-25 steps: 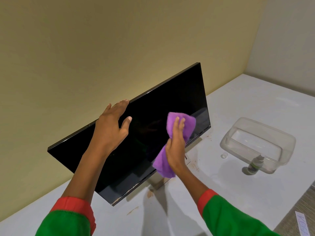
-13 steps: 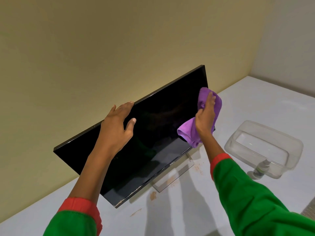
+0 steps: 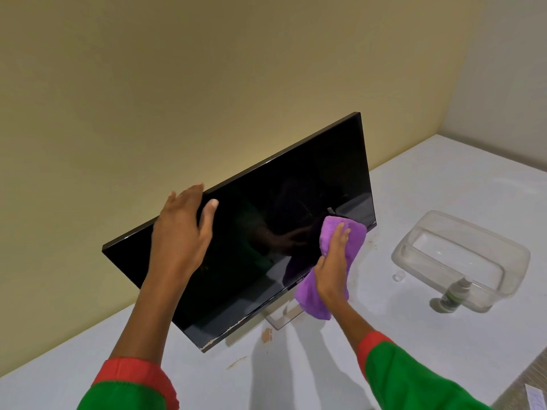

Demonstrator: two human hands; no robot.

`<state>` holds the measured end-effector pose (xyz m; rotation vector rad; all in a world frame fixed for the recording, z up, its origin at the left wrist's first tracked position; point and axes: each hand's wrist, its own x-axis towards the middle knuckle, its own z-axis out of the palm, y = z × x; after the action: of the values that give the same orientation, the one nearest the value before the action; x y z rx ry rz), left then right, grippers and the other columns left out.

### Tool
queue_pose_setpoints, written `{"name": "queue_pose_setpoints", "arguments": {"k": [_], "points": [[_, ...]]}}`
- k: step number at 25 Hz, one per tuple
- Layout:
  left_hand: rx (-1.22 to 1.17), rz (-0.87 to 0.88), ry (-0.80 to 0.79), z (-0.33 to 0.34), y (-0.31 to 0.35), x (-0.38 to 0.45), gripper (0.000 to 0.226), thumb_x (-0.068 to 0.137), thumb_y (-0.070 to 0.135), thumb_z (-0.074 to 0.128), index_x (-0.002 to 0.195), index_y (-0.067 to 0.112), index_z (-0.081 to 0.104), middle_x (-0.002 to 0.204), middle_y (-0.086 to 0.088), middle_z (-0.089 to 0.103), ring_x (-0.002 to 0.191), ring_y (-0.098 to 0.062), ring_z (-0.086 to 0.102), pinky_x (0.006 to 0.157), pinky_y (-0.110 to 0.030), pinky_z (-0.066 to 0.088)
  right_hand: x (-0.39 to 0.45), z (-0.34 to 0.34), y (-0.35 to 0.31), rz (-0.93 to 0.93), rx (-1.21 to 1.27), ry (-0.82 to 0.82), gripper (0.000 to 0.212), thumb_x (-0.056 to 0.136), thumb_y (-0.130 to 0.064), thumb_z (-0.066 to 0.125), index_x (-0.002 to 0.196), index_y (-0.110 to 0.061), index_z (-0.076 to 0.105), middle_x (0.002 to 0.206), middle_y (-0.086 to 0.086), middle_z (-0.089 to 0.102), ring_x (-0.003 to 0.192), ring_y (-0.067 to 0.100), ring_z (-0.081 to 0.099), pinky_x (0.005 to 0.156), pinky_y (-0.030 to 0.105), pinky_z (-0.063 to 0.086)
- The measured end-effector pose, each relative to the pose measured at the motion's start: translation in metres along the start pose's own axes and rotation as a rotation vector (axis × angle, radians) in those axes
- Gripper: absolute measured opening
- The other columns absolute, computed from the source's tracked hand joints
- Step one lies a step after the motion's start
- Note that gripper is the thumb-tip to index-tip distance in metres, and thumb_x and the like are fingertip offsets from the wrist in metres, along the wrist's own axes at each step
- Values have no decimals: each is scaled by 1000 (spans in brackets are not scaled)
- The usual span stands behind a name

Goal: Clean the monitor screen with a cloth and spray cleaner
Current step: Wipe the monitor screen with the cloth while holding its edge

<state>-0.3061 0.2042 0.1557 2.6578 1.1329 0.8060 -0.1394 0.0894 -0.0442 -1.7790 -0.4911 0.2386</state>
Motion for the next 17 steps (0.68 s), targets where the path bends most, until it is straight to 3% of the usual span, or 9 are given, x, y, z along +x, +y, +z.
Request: {"name": "queue_pose_setpoints", "arguments": {"k": [2,4,6,9,11,13,15,17], "points": [[66,-74,67,-9,-14,-10,47,94,40,38,128,9,50,132,-17,54,128,-38,41,103,-51,37,-13,12,2,-118,-202,-12,76,91,1,46,152,-15,3,160,10,8,147,27,9,118,38,15],[123,-130,103,-17,-28,-19,51,93,44,34,122,7,55,124,-18,60,122,-39,47,98,-52,40,-27,22,9,-302,-592,11,85,89,-4,55,151,-7,-3,160,16,7,147,34,7,118,45,23],[143,-170,120,-21,-37,-26,53,93,45,31,119,8,57,118,-19,63,121,-41,48,95,-53,42,-36,25,20,-480,-881,-76,100,81,-3,66,150,-4,-6,158,22,8,144,40,2,116,47,19],[132,-155,207,-19,-46,-36,47,95,41,35,119,6,58,123,-17,61,125,-37,45,102,-51,37,-39,22,41,-830,-983,-175,106,65,8,70,151,-8,10,153,19,28,141,36,13,112,47,19],[81,-143,290,-19,-50,-44,47,97,39,34,116,4,59,123,-18,61,123,-32,49,109,-45,32,-32,13,49,-1089,-1058,-280,95,68,12,51,151,-13,13,152,16,31,142,32,19,112,48,27],[30,-171,364,-21,-56,-53,45,97,36,35,114,3,61,122,-18,62,122,-29,52,111,-41,31,-8,-6,54,-1278,-1154,-387,84,74,5,36,152,-18,15,154,11,29,143,30,26,114,50,25],[9,-179,402,-25,-62,-61,41,97,32,38,112,3,63,119,-16,64,119,-27,54,109,-40,33,21,-28,53,-1408,-1243,-405,82,79,-2,48,151,-24,17,153,7,28,135,29,34,115,53,16],[-50,-186,386,-28,-64,-65,38,97,31,40,114,6,63,119,-13,64,121,-23,52,108,-34,34,44,-43,51,-1481,-1367,-477,101,68,-7,73,151,-25,17,152,9,28,131,32,33,113,57,15]]}}
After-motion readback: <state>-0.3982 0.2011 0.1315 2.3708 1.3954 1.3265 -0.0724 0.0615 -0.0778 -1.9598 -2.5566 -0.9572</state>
